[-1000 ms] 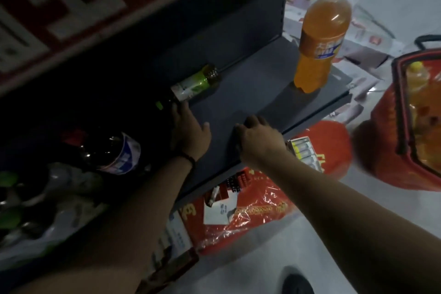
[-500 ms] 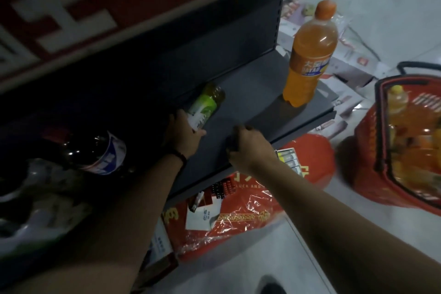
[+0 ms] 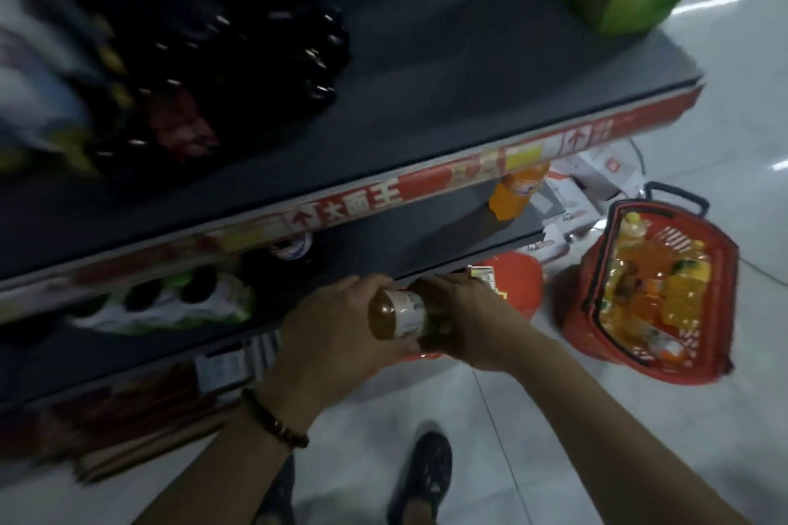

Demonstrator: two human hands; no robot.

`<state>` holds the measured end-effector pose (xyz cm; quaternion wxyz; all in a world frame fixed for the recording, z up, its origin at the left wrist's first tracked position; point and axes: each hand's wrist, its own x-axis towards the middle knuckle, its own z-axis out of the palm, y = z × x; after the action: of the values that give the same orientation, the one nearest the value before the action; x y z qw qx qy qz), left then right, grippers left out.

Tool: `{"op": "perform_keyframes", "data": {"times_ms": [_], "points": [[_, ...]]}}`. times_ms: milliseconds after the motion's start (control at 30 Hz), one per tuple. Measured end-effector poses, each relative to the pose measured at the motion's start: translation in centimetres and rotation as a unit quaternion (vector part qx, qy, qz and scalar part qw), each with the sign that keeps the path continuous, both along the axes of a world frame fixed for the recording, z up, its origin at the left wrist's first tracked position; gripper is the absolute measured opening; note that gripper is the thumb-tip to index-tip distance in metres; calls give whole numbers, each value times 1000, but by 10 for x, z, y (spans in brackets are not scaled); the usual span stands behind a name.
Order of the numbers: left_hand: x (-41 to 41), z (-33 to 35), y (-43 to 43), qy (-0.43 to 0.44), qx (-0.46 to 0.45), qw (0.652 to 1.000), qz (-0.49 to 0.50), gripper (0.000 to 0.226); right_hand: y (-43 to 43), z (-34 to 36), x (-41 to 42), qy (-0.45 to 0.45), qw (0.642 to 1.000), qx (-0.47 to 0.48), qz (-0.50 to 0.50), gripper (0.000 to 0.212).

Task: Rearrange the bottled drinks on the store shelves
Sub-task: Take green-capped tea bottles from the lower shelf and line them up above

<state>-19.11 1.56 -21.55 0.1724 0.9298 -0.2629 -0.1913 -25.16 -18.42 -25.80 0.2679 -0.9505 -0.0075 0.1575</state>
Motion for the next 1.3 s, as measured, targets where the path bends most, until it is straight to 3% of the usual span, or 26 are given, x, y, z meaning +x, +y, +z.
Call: {"op": "perform_keyframes", "data": {"times_ms": [100,200,300,367,433,500,600,667,733,867,1000,1167,1300], "points": [[-10,79,38,18,-168,984,57,91,19,76,-11,8,998,68,-18,60],[-13,134,86,76,-349,920,162,80,43,140,-12,24,985,156,-65,55],[-14,174,124,151,-405,878,206,59,80,193,3,14,973,212,-93,54],[-15,195,145,178,-415,871,193,60,114,227,18,-17,963,247,-108,52],[-17,211,165,168,-436,865,180,66,152,259,34,-67,955,268,-111,51],[-15,221,184,170,-492,832,192,68,191,286,48,-108,950,273,-106,51],[-7,230,229,106,-556,796,214,68,257,322,68,-125,943,298,-76,54],[4,241,271,64,-575,783,226,65,301,347,81,-124,938,321,-42,44],[18,251,316,28,-579,785,221,63,341,375,95,-143,935,326,-5,39],[45,263,397,-24,-546,810,213,60,417,428,135,-244,926,278,75,50],[79,271,465,-62,-516,828,209,60,484,451,182,-279,933,190,126,27],[131,258,515,-99,-465,853,213,66,534,461,234,-242,953,122,138,29],[155,239,525,-45,-447,859,244,67,546,461,267,-177,975,39,127,27]]}}
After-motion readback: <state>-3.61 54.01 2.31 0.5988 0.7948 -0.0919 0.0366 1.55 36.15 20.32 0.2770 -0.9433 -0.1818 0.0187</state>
